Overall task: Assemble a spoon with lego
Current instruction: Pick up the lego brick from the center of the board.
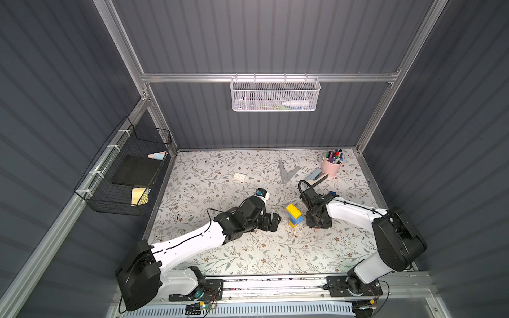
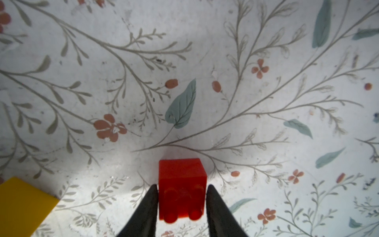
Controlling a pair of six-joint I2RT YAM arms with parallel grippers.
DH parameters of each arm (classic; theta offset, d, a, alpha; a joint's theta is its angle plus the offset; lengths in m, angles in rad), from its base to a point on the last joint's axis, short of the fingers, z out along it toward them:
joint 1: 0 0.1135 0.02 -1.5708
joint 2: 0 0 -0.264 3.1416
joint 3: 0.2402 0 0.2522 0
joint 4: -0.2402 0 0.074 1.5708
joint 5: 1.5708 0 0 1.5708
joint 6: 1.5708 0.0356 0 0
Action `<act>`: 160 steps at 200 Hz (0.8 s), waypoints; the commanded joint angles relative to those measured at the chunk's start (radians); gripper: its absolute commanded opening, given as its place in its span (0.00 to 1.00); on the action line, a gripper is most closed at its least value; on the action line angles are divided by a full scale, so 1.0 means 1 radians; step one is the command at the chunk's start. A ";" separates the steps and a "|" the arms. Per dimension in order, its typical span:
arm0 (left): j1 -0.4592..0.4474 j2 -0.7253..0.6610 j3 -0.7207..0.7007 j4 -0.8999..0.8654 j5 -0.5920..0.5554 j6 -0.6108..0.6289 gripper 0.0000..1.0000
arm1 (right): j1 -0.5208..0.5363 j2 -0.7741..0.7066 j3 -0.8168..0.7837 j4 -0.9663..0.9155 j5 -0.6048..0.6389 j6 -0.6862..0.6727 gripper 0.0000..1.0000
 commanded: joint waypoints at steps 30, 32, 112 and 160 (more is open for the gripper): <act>-0.006 -0.026 -0.009 -0.013 -0.007 -0.016 0.99 | -0.002 0.026 -0.004 -0.008 0.015 0.006 0.26; -0.006 -0.026 -0.010 -0.014 -0.007 -0.016 0.99 | -0.003 0.027 -0.003 -0.009 0.014 0.005 0.25; -0.006 -0.003 0.031 0.043 0.032 -0.035 0.99 | 0.060 -0.088 0.099 -0.179 -0.083 -0.127 0.12; -0.005 0.069 0.090 0.090 0.034 -0.035 0.99 | 0.132 -0.171 0.196 -0.322 -0.182 -0.220 0.12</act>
